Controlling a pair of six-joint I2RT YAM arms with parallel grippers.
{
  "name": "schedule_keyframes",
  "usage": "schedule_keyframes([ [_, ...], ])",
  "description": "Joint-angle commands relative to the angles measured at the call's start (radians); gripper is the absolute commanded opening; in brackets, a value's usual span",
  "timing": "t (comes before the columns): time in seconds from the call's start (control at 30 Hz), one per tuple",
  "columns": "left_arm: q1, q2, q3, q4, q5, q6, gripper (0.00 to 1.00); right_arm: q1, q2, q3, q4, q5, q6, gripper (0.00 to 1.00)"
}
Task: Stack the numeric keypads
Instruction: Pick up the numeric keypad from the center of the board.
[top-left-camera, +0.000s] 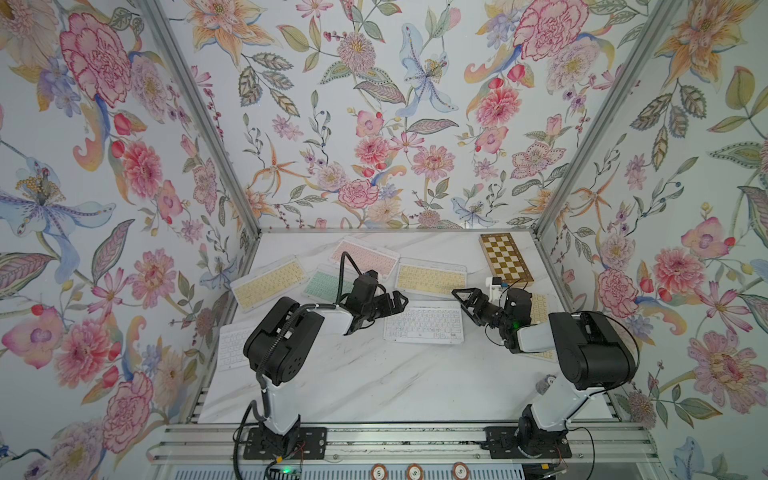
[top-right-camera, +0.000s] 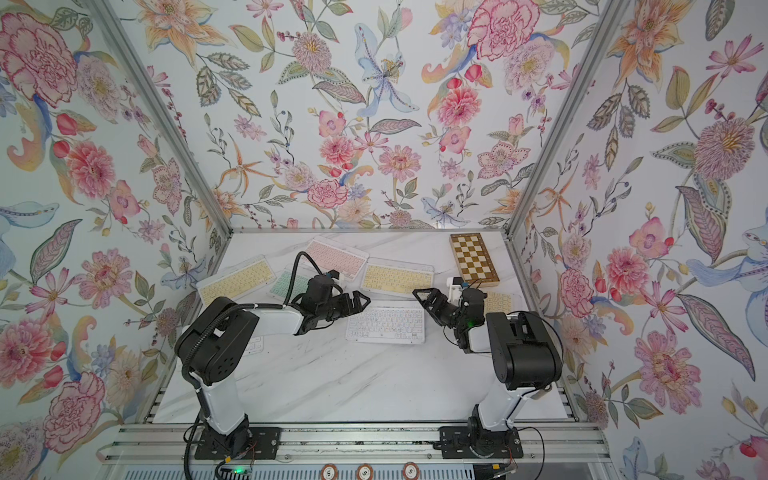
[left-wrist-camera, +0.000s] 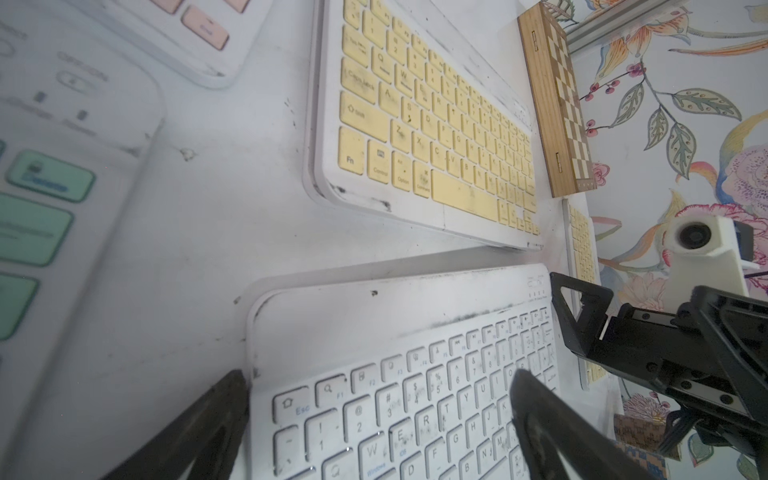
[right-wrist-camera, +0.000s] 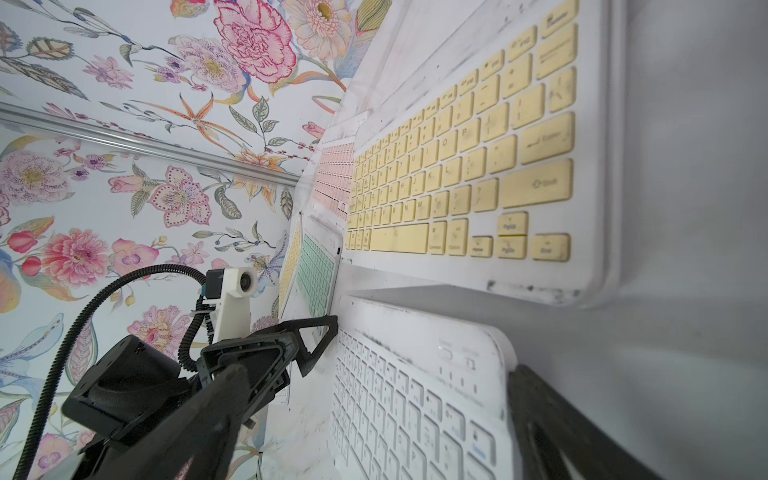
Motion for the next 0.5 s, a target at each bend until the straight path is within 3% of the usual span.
schedule_keyframes([
  [0.0, -0.012, -0.001, -0.033, 0.017, 0.099, -0.065, 0.99, 0.06, -0.065, 0.002, 0.061, -0.068, 0.048, 0.99],
  [0.3, -0.004, -0.036, -0.105, 0.268, 0.116, -0.249, 0.99, 0.166, -0.066, 0.095, 0.017, 0.079, 0.166, 0.99],
  [0.47, 0.0, -0.069, -0.122, 0.307, 0.078, -0.283, 0.99, 0.21, 0.015, 0.131, 0.117, 0.142, 0.287, 0.99],
])
